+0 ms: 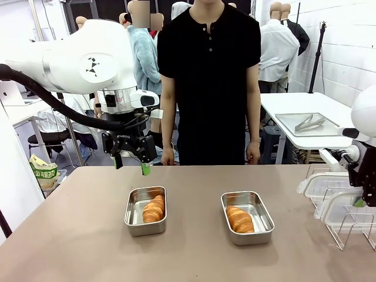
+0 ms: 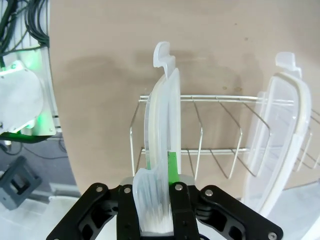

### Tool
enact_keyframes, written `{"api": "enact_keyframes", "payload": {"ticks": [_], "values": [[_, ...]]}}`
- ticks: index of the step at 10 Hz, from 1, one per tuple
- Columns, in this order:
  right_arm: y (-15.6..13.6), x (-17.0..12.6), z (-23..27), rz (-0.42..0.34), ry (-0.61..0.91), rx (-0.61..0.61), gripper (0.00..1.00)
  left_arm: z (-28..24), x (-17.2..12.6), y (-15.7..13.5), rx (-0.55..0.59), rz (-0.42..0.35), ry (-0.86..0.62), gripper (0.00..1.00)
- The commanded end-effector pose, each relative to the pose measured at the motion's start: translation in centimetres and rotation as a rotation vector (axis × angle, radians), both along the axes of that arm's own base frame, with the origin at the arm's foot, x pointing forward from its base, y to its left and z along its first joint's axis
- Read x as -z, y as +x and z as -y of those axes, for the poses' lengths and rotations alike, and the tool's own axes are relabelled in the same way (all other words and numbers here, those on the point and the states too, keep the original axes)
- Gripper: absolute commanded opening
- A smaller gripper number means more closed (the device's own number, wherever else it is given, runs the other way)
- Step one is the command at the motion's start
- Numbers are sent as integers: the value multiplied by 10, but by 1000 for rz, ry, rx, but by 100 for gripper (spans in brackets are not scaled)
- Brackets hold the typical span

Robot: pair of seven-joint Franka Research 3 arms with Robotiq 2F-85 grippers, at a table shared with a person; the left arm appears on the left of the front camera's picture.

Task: Place the bread in airtight containers.
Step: Pick up one Airtight Container lid and hand it to the human.

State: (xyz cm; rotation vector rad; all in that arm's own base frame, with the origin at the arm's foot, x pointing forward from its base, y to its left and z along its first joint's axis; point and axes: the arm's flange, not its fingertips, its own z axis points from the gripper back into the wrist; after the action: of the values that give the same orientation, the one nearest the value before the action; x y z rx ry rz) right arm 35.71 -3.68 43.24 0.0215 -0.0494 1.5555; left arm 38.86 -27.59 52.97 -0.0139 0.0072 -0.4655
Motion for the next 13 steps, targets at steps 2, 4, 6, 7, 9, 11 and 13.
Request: {"api": "enact_keyframes", "payload": {"ticks": [2,4,6,7,9,11,13], "values": [[-51,-4,-6,-30,-84,28,0,-1,-2,0,-2,4,7,100],[-57,-26,-2,3,-112,51,0,-1,-2,0,-2,4,7,100],[-60,-44,0,38,-97,20,0,-1,-2,0,-2,4,7,100],[-60,-53,0,50,-104,9,0,-1,-2,0,-2,4,7,100],[-59,-69,1,76,-113,-9,0,-1,-2,0,-2,4,7,100],[-57,-81,5,98,-118,21,0,-1,-2,0,-2,4,7,100],[-56,-99,9,142,-119,43,0,-1,-2,0,-2,4,7,100]]}}
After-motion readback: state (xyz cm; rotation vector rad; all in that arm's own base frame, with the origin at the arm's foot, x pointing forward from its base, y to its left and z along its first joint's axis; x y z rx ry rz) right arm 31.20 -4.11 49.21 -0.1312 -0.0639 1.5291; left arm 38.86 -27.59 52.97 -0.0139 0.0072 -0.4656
